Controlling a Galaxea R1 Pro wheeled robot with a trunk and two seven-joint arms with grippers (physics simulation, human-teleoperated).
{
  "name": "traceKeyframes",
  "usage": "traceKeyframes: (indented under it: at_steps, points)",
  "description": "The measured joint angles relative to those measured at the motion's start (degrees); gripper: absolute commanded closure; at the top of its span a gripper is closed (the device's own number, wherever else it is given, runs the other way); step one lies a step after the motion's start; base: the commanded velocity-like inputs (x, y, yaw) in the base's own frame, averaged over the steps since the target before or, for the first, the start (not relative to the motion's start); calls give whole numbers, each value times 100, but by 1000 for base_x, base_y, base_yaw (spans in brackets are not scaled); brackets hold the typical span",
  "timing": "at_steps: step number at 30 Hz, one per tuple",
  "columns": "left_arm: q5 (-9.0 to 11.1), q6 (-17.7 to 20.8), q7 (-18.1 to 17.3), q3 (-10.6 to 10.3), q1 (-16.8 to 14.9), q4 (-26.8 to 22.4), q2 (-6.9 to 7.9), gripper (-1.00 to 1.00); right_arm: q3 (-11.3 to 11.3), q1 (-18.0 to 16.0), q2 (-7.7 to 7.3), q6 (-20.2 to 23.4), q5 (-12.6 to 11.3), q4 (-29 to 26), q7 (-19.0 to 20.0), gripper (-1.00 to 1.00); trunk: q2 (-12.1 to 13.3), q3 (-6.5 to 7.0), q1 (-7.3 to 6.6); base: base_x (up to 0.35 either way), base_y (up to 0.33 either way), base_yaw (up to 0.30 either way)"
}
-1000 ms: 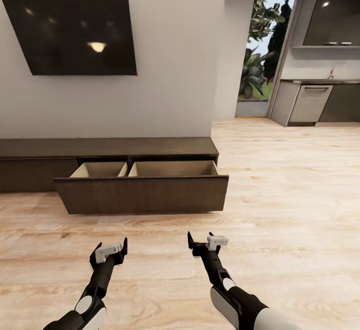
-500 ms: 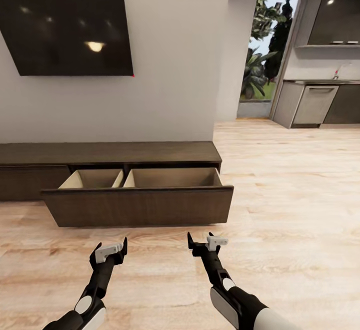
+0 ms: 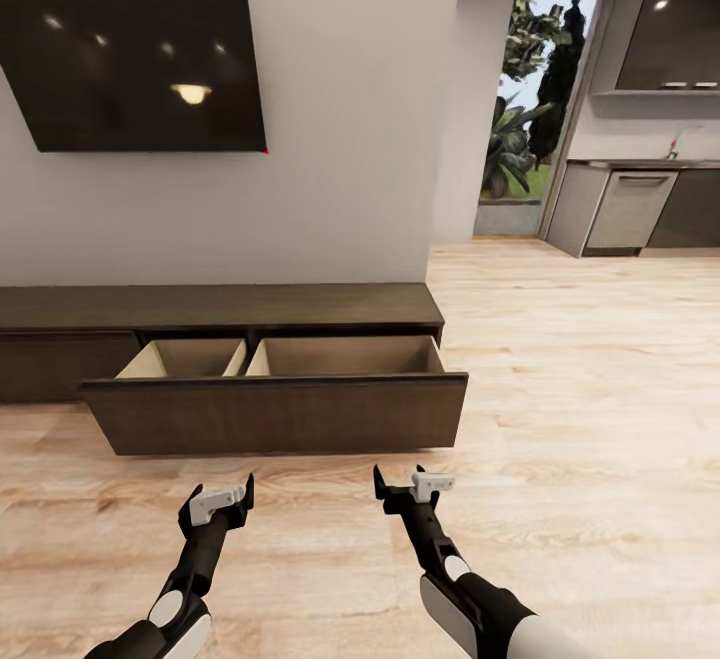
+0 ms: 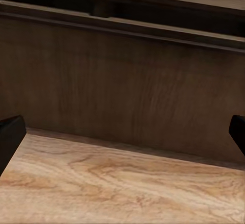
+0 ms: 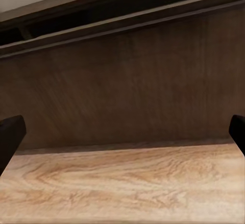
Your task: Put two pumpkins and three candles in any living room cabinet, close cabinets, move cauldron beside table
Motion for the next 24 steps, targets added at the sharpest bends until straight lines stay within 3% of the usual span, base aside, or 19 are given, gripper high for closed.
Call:
traceKeyframes:
  at_steps: [12, 24]
  points:
    - [6, -1, -14, -1, -1, 1, 10, -100, 3, 0, 19, 5, 1, 124, 32, -100, 0, 97, -1, 16, 0, -132]
    - [6, 0, -51, 39, 0, -1, 11, -100, 6, 0, 35, 6, 3, 162, 34, -100, 0, 129, -3, 257, 56, -36]
